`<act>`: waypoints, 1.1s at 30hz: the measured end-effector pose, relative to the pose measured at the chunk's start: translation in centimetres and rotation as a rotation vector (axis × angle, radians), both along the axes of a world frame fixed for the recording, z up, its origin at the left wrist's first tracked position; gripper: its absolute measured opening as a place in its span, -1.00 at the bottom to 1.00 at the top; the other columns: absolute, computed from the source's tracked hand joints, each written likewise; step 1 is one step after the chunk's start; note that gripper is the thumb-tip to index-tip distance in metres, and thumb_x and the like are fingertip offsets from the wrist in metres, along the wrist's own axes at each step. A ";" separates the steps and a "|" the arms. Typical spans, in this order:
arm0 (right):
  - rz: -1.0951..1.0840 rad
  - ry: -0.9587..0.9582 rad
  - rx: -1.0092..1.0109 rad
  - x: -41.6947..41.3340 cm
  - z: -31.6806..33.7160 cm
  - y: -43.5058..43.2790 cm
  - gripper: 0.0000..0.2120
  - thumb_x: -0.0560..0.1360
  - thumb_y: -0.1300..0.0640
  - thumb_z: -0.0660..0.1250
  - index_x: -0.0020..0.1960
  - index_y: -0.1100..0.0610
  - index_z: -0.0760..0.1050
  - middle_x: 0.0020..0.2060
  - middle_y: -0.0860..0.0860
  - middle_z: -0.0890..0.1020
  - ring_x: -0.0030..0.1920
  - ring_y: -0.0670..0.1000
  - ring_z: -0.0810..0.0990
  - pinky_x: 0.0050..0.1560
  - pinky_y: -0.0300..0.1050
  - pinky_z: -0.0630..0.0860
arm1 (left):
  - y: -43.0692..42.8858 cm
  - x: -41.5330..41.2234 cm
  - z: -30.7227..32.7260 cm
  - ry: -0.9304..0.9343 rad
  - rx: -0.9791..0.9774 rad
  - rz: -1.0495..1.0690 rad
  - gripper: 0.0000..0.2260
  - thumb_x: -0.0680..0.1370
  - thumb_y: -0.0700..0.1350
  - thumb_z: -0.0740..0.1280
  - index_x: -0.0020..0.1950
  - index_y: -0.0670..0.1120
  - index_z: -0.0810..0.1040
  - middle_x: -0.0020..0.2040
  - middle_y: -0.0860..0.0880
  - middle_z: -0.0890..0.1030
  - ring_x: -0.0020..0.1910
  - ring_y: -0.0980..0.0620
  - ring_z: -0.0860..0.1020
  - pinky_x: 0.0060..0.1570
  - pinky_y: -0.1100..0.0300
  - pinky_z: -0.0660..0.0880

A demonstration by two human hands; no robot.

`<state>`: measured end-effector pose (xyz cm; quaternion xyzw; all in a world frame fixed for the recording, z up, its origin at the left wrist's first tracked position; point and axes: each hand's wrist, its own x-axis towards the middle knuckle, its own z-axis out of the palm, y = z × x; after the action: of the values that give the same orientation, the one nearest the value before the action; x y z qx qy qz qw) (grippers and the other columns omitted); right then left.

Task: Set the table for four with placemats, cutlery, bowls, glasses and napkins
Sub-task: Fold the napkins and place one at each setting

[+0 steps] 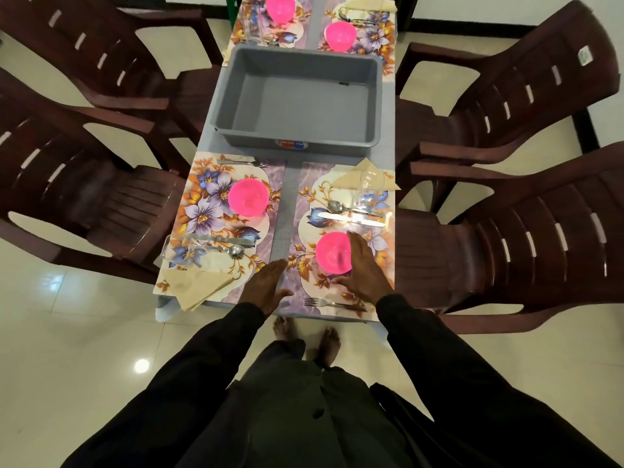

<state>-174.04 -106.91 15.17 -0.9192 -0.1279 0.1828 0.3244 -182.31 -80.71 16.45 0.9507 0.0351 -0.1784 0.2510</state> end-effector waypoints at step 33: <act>0.008 -0.294 -0.287 10.5 -5.0 -3.3 -0.76 0.49 0.32 0.32 0.13 0.18 0.59 0.08 0.12 0.62 0.13 0.18 0.53 0.16 0.07 0.49 | 1.4 10.0 -1.7 -0.049 -0.021 -0.087 -0.31 0.46 -0.12 0.56 0.53 -0.20 0.37 0.47 -0.22 0.46 0.44 -0.22 0.44 0.42 -0.06 0.37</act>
<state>-163.53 -110.24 10.12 -0.9723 -0.1502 0.0642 0.1674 -172.26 -79.30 14.71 0.9528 -0.0143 -0.1660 0.2538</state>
